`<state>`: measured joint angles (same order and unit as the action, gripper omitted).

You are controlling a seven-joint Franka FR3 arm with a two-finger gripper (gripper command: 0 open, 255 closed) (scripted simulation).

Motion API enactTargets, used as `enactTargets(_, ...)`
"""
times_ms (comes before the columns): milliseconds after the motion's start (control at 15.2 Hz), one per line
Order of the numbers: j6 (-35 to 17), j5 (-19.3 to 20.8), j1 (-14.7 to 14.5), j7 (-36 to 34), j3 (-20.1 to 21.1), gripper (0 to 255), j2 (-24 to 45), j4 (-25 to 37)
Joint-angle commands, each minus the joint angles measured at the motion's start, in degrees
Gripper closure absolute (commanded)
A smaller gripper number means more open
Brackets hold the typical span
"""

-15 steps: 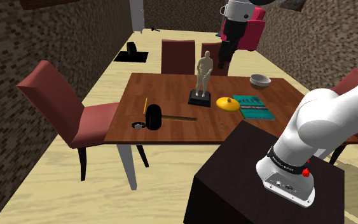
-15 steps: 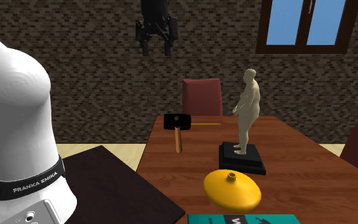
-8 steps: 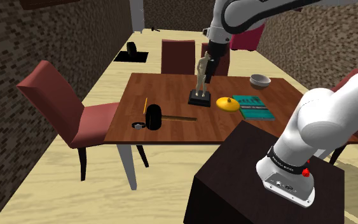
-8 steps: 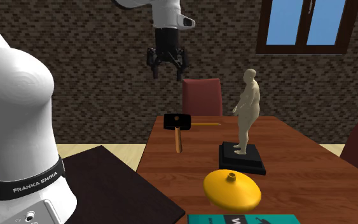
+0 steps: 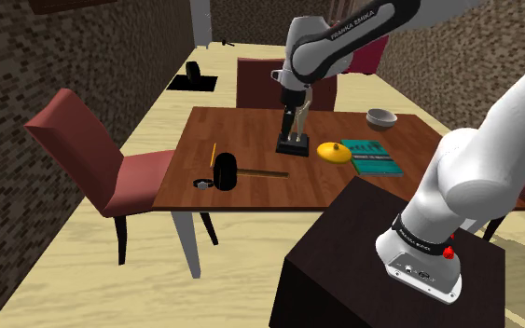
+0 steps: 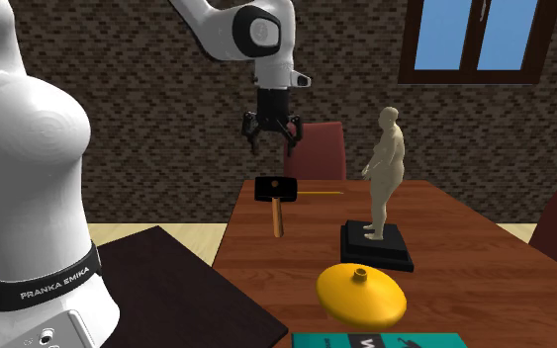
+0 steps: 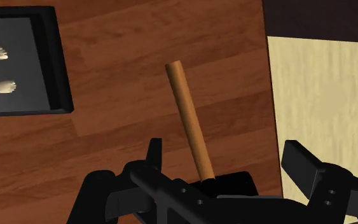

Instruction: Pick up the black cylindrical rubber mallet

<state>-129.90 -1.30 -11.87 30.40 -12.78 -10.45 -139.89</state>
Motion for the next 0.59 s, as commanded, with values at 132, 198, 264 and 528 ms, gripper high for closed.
enactTargets(132, -5.8, -3.7, -1.7, 7.0, -0.1, 0, 9.2, 2.7)
enactTargets(198, -7.0, -4.7, -1.9, 8.7, 0.1, 0, 11.4, 3.5)
enactTargets(264, -8.2, -5.7, -2.1, 10.4, 0.3, 0, 13.6, 4.4)
enactTargets(528, -12.0, -9.5, -2.4, 17.0, 2.1, 0, 22.5, 8.6)
